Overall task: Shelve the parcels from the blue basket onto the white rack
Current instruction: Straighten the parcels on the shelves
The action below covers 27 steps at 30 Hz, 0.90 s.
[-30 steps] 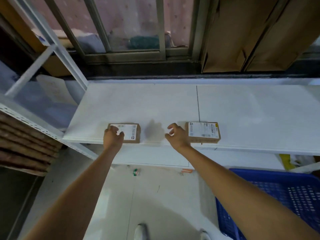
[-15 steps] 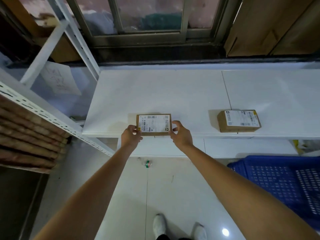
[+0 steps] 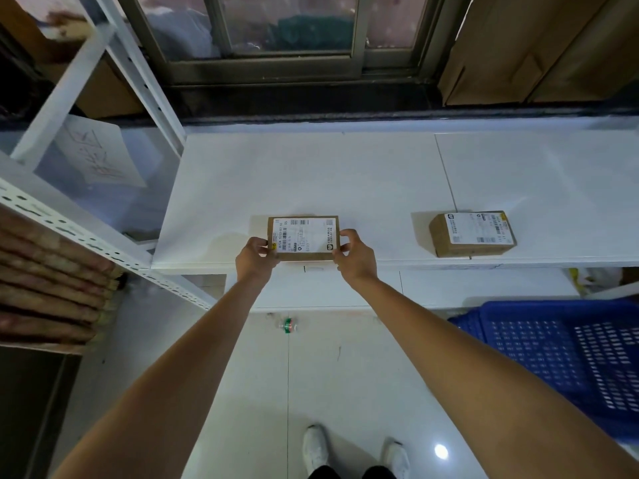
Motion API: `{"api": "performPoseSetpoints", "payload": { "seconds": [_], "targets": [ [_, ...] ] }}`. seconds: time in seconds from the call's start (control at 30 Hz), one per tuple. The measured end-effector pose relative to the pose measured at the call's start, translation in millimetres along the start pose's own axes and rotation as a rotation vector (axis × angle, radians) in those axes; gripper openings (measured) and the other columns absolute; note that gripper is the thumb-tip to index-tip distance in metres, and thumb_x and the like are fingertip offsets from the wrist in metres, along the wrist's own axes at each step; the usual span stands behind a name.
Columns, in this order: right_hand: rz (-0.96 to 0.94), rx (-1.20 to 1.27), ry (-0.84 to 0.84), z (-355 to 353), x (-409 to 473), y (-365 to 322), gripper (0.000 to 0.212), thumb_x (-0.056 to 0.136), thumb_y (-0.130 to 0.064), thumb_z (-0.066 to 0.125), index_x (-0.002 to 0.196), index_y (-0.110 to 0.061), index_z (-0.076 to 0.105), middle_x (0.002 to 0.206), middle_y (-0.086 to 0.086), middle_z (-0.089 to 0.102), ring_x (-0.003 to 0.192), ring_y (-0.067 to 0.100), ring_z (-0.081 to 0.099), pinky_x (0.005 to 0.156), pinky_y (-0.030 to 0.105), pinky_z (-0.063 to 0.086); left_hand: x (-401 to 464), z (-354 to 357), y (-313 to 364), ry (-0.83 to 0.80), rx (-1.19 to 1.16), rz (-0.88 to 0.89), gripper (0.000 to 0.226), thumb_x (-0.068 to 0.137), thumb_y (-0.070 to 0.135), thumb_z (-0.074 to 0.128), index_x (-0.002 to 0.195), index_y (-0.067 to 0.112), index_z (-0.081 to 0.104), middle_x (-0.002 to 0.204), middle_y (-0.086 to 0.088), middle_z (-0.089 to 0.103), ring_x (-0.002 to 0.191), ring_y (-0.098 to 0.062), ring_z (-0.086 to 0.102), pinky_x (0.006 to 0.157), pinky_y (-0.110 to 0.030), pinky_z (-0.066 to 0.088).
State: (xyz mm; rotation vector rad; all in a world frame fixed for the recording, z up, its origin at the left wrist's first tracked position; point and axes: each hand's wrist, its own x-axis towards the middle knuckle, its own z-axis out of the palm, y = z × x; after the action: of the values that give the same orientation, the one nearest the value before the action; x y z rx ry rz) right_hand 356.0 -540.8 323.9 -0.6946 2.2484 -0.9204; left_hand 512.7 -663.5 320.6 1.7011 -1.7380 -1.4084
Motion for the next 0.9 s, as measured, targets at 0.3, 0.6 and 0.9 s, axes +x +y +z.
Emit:
{"api": "performPoseSetpoints", "payload": {
  "seconds": [0.3, 0.6, 0.9],
  "targets": [
    [-0.146, -0.267, 0.123, -50, -3, 8, 0.043, 0.093, -0.027, 0.057, 0.134, -0.023, 0.047, 0.130, 0.007, 0.056, 0.107, 0.027, 0.061, 0.082, 0.037, 0.054, -19, -5, 31, 0.164, 0.353, 0.225, 0.034, 0.088, 0.014, 0.060, 0.121, 0.006, 0.053, 0.124, -0.010, 0.054, 0.105, -0.027, 0.058, 0.073, -0.027, 0.042],
    [-0.060, -0.745, 0.286, -189, 20, 90, 0.043, 0.097, -0.033, 0.046, 0.140, -0.027, 0.049, 0.153, 0.013, 0.035, 0.139, 0.035, 0.032, 0.106, 0.049, 0.033, -47, 55, 74, 0.121, 0.336, 0.387, 0.032, 0.085, 0.010, 0.061, 0.116, 0.008, 0.056, 0.121, -0.008, 0.053, 0.105, -0.029, 0.057, 0.077, -0.029, 0.044],
    [0.046, -0.821, 0.110, -197, 13, 119, 0.052, 0.099, -0.034, 0.039, 0.149, -0.042, 0.028, 0.161, 0.009, 0.018, 0.146, 0.032, 0.020, 0.115, 0.056, 0.025, -67, 94, 74, 0.094, 0.374, 0.362, 0.031, 0.084, 0.010, 0.060, 0.115, 0.007, 0.055, 0.122, -0.011, 0.054, 0.098, -0.034, 0.059, 0.080, -0.039, 0.048]
  ]
}}
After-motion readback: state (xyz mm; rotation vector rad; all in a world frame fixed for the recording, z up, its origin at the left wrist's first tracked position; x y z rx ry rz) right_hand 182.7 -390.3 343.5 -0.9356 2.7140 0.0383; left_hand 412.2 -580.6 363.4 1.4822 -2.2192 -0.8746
